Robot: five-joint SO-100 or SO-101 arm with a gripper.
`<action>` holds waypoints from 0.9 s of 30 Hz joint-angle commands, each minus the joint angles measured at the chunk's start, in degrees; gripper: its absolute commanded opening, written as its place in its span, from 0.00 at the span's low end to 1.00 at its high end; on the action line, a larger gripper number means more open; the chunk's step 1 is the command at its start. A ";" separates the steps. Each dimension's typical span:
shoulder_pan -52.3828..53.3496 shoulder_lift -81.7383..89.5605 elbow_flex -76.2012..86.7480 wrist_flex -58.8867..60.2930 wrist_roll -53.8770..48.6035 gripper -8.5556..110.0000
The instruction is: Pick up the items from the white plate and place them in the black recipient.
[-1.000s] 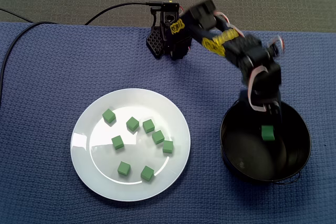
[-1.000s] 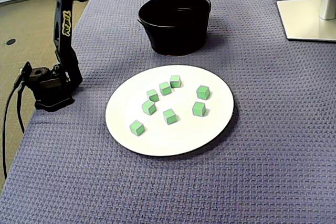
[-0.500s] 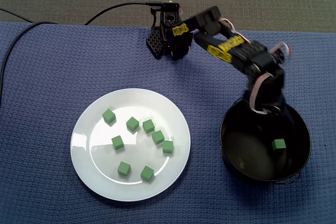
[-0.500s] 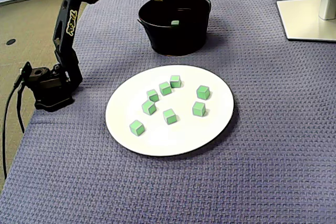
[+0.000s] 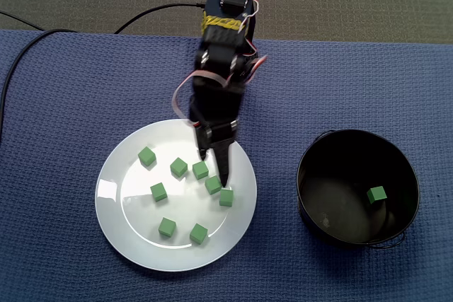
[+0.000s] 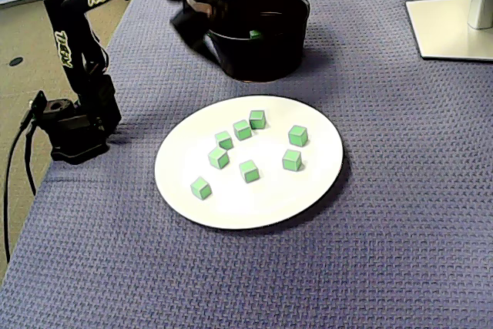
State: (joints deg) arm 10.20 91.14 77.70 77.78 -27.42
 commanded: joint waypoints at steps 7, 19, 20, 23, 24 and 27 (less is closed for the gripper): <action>8.61 2.11 22.15 -13.36 -21.36 0.35; 16.08 0.35 24.87 -15.73 -38.94 0.35; 16.26 0.00 25.66 -17.14 -39.20 0.35; 15.82 -1.32 27.07 -19.78 -38.58 0.34; 15.56 -1.76 27.42 -20.57 -38.14 0.34; 14.77 -3.08 28.65 -24.08 -37.27 0.34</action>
State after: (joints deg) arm 25.84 88.24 106.00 57.04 -65.39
